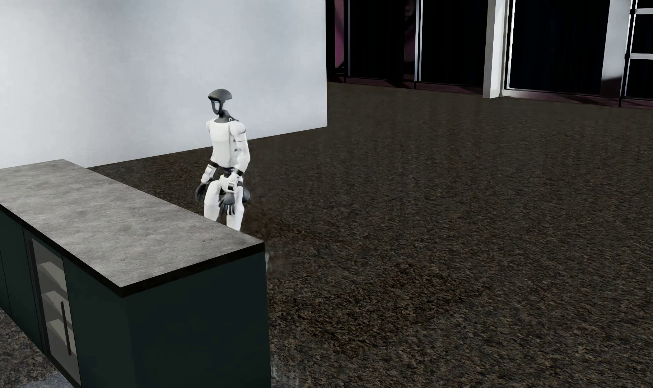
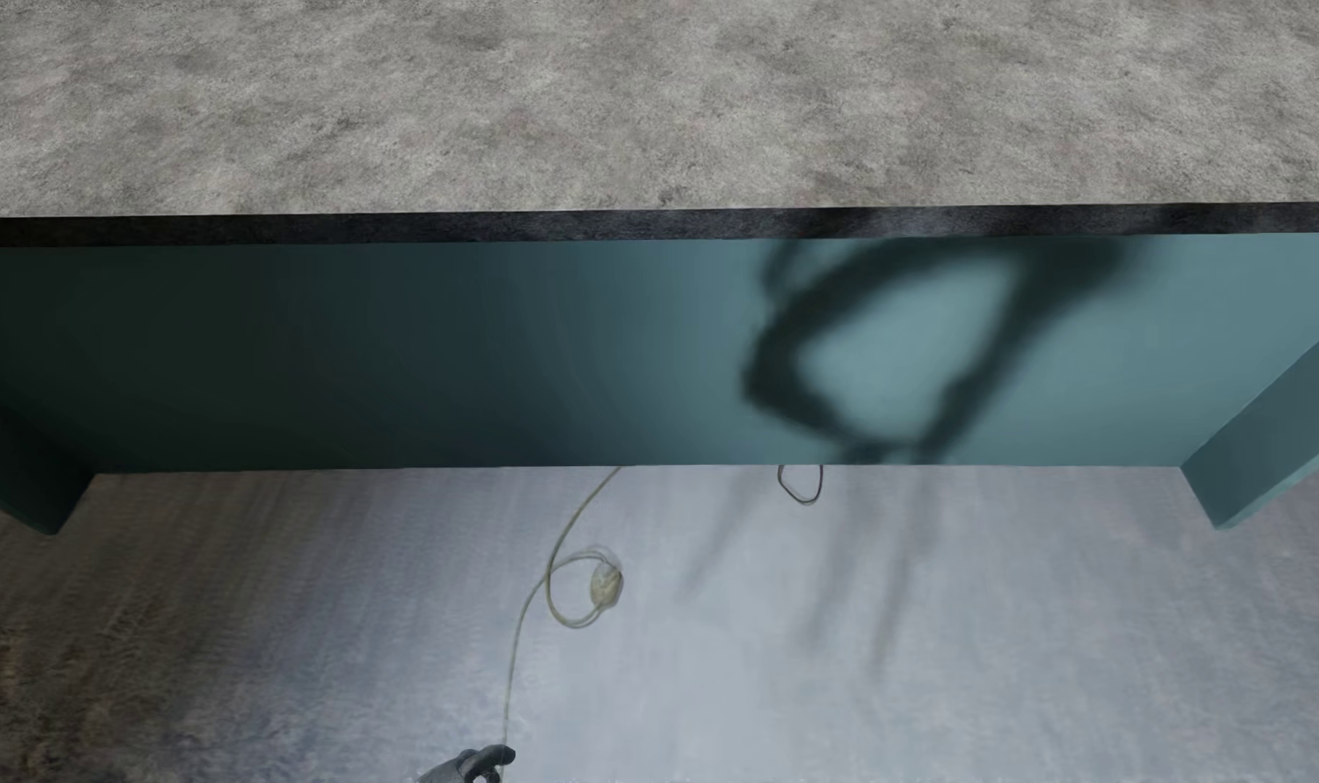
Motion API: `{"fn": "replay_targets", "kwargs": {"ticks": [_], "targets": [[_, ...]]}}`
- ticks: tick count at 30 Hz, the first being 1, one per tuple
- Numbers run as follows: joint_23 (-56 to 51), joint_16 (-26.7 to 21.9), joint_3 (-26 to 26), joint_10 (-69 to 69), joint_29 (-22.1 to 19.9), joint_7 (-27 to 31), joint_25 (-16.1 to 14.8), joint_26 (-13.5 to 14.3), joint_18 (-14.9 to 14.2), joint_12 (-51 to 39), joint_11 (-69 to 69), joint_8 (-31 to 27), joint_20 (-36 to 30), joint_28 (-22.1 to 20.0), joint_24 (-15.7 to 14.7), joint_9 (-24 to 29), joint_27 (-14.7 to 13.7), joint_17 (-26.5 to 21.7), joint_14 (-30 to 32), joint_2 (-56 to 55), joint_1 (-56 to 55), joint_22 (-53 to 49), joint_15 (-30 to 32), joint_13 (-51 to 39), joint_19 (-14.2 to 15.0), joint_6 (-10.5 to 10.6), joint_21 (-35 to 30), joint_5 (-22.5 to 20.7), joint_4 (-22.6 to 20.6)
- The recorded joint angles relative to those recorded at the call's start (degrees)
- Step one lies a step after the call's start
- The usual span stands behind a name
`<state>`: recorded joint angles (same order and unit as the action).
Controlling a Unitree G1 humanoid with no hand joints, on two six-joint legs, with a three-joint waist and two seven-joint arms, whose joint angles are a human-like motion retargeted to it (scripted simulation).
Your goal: Head to the counter
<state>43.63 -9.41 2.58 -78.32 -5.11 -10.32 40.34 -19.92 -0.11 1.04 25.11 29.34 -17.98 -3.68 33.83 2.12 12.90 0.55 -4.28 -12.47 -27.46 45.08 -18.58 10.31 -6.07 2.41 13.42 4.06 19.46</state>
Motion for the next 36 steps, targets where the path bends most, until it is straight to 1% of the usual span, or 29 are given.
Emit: {"fn": "replay_targets", "kwargs": {"ticks": [2,3,4,5,6,7,8,9,10,11,12,13,14,15,16,17,18,19,20,21,22,23,24,25,29,31,32,33,36], "targets": [[0.04,0.26,-1.56,5.73,-0.95,-2.05,0.95,-4.74,1.53,3.55,0.68,-2.88,0.91,1.25,-2.29,0.22,-1.32,-1.39,-2.47,1.64,-4.79,6.72,-1.90,-5.23,1.38,0.91,-1.54,-0.81,-0.49],[-0.57,-1.02,-2.23,11.77,-0.49,-2.96,1.17,-5.28,1.89,5.19,0.79,-4.21,-0.96,4.98,-1.85,0.16,-2.74,-1.91,-3.39,2.36,-6.40,9.22,-2.95,-7.44,2.06,1.22,-2.27,-1.14,-1.52],[-1.28,-2.30,-2.77,19.59,0.09,-3.82,1.23,-5.31,0.83,7.02,0.95,-5.46,-3.01,8.38,-0.74,0.00,-4.26,-2.30,-3.55,3.00,-7.30,10.41,-4.00,-9.58,2.75,1.52,-3.75,-1.54,-2.44],[-2.28,-3.34,-3.16,29.13,0.74,-4.91,1.18,-4.89,0.78,9.46,0.68,-6.82,-3.31,9.72,-0.59,-0.30,-5.68,-2.72,-2.96,3.69,-7.29,10.17,-4.78,-11.36,3.30,1.84,-5.44,-2.06,-3.24],[-3.60,-3.64,-3.35,39.40,0.97,-5.85,1.14,-4.76,0.13,12.45,0.25,-8.17,-1.94,9.55,-1.57,-0.69,-7.22,-3.13,-2.27,4.53,-6.46,9.19,-5.69,-12.51,4.10,2.16,-7.12,-2.60,-4.06],[-4.97,-3.22,-3.44,49.40,1.07,-6.43,0.90,-4.67,-0.70,15.62,-0.18,-9.39,0.26,7.62,-3.07,-1.13,-8.14,-3.28,-0.22,5.55,-4.92,7.85,-6.59,-13.01,5.05,2.49,-8.41,-3.14,-4.80],[-6.48,-1.90,-3.55,54.80,0.48,-6.77,0.38,-4.26,3.42,18.32,-0.64,-10.75,2.51,5.35,-4.91,-1.51,-9.01,-3.48,5.91,6.56,-3.35,6.70,-7.33,-12.96,5.97,2.64,-9.16,-3.10,-5.53],[-7.42,-0.37,-3.52,54.80,0.01,-8.43,-0.36,-4.21,5.61,20.33,0.75,-12.28,3.24,4.42,-5.72,-1.80,-9.37,-3.64,4.48,6.87,-1.82,6.39,-8.23,-12.55,7.09,2.62,-9.53,-2.28,-5.41],[-7.86,1.25,-3.52,54.03,-0.73,-10.29,-1.30,-4.24,6.27,20.55,4.30,-13.46,2.78,4.46,-5.87,-1.86,-9.07,-3.81,2.96,6.15,-0.45,7.09,-8.60,-11.82,8.50,2.22,-9.06,-0.28,-5.90],[-7.81,1.89,-3.55,52.83,-1.96,-11.25,-2.27,-4.93,5.96,19.24,9.50,-14.41,0.16,6.33,-4.11,-1.74,-8.15,-3.47,1.09,5.25,1.10,8.78,-7.49,-9.92,9.45,1.41,-8.00,2.04,-6.89],[-6.76,1.95,-3.47,51.62,-2.56,-11.91,-2.98,-5.06,5.86,17.17,15.84,-15.83,-3.01,9.61,-1.85,-1.55,-6.73,-2.96,-0.71,3.42,2.55,9.89,-3.88,-7.86,10.89,0.61,-6.85,4.45,-7.99],[-5.01,1.75,-3.16,50.87,-1.52,-12.59,-2.80,-4.52,5.99,14.59,23.55,-18.84,-5.79,12.43,0.35,-1.38,-5.18,-3.16,-2.30,0.11,3.92,9.94,1.95,-6.25,12.24,-0.08,-6.58,6.43,-9.32],[-2.71,1.58,-2.81,50.62,0.93,-13.23,-1.43,-3.80,6.22,11.91,31.59,-22.36,-6.95,12.75,1.73,-1.25,-3.66,-4.24,-3.81,-3.82,5.36,8.87,7.79,-5.07,13.81,-0.80,-7.07,8.09,-10.89],[-0.18,1.55,-2.53,50.48,3.05,-13.52,0.45,-3.46,6.39,9.36,38.89,-25.40,-6.43,10.74,2.18,-1.10,-2.29,-5.49,-5.03,-7.35,6.90,7.23,11.04,-3.94,12.43,-1.66,-7.57,9.35,-12.39],[2.35,1.33,-2.31,49.85,3.05,-13.44,1.37,-2.36,6.40,7.40,44.34,-27.18,-4.33,6.27,1.71,-0.87,-0.51,-6.01,-6.21,-10.18,8.00,5.05,10.72,-2.69,11.64,-2.64,-6.88,10.63,-13.73],[4.46,1.58,-2.12,49.15,1.46,-12.88,0.68,-1.59,6.27,4.16,47.10,-28.00,-1.99,1.42,0.62,-0.70,1.41,-5.65,-7.20,-12.23,8.68,4.15,8.42,-1.00,11.66,-3.61,-4.63,11.59,-14.82],[6.27,1.53,-1.91,48.79,-0.15,-11.82,-1.27,-0.77,6.06,0.77,47.05,-28.14,-0.75,-2.15,0.01,-0.63,3.34,-4.68,-7.94,-13.51,9.30,3.71,6.43,0.77,12.35,-4.43,-1.77,11.91,-15.63],[8.07,1.17,-1.70,48.59,-0.44,-10.52,-2.48,-0.41,5.74,-2.96,44.43,-27.74,-0.57,-3.30,-0.17,-0.67,4.64,-4.01,-8.53,-14.17,9.67,3.57,3.27,2.46,12.81,-5.08,0.17,11.86,-16.29],[9.22,0.65,-1.46,48.60,1.50,-9.18,-2.48,-0.12,5.32,-6.65,39.40,-27.14,-1.05,-2.92,-0.01,-0.82,4.85,-3.83,-9.07,-14.32,9.93,3.09,0.95,4.09,12.92,-5.63,0.44,11.64,-16.94],[9.49,-0.06,-1.17,48.71,4.97,-7.90,-1.64,0.69,4.91,-9.94,31.87,-26.87,-2.17,-2.01,0.71,-1.05,4.14,-4.11,-9.59,-13.83,10.16,2.17,0.07,5.79,13.98,-6.13,-0.42,11.02,-17.63],[8.99,-0.63,-0.88,49.51,8.14,-6.60,-0.75,1.89,4.67,-12.62,21.48,-27.32,-2.89,-1.77,1.21,-1.37,3.12,-4.37,-9.76,-12.55,10.57,0.72,1.60,7.30,15.43,-6.58,-1.23,9.79,-18.24],[8.01,-1.18,-0.74,50.89,9.69,-5.51,-0.15,3.07,4.58,-14.59,13.09,-25.03,-3.56,-1.93,1.64,-1.78,2.56,-4.33,-9.59,-10.26,11.00,-0.82,2.00,8.48,12.74,-7.01,-1.53,9.71,-18.67],[6.81,-1.44,-0.64,51.10,9.83,-4.77,0.42,4.30,4.39,-15.84,10.90,-22.32,-3.76,-2.80,1.64,-2.11,2.19,-4.45,-9.81,-8.72,11.00,-2.45,0.01,9.33,9.76,-7.45,-1.59,10.60,-19.23],[6.02,-1.82,-0.55,51.27,9.34,-4.21,0.86,4.94,4.16,-16.30,8.91,-20.05,-3.80,-3.60,1.81,-2.44,2.12,-4.32,-10.03,-7.24,11.02,-3.89,-1.25,9.44,8.77,-7.88,-1.42,11.09,-19.51],[2.73,-0.49,-0.66,52.72,8.38,-4.33,2.76,4.92,3.18,-10.90,2.15,-18.55,1.26,-6.30,-1.26,-3.51,1.87,-5.05,-10.42,-4.23,11.77,-6.63,0.81,4.44,11.33,-7.71,-2.78,8.93,-17.55],[-1.18,0.70,-1.19,53.95,6.33,-5.75,2.49,3.66,2.69,-6.85,-0.27,-19.11,2.10,-5.57,-2.78,-4.02,0.10,-5.28,-10.61,-3.13,13.11,-3.58,1.54,1.69,12.56,-7.06,-3.21,7.30,-16.00],[-3.18,1.09,-1.40,54.48,4.53,-6.62,1.71,2.23,2.43,-4.86,-1.55,-19.86,1.62,-3.92,-3.07,-4.28,-1.17,-4.92,-10.73,-2.55,13.82,-0.65,1.93,0.48,12.33,-6.72,-3.17,6.29,-15.21],[-4.28,1.50,-1.53,54.91,2.43,-7.50,0.71,0.40,2.18,-2.44,-2.82,-20.66,0.94,-1.84,-3.23,-4.52,-2.05,-3.99,-10.86,-1.89,14.57,2.24,2.36,-1.12,11.90,-6.39,-3.37,5.32,-14.50],[-7.44,3.72,-1.62,55.76,2.12,-9.61,-0.61,-5.13,1.56,3.46,-5.04,-22.39,-1.96,4.63,-3.07,-4.88,-4.77,-3.40,-11.26,-0.37,16.46,12.29,3.04,-3.32,11.40,-5.38,-5.24,3.46,-12.98]]}}
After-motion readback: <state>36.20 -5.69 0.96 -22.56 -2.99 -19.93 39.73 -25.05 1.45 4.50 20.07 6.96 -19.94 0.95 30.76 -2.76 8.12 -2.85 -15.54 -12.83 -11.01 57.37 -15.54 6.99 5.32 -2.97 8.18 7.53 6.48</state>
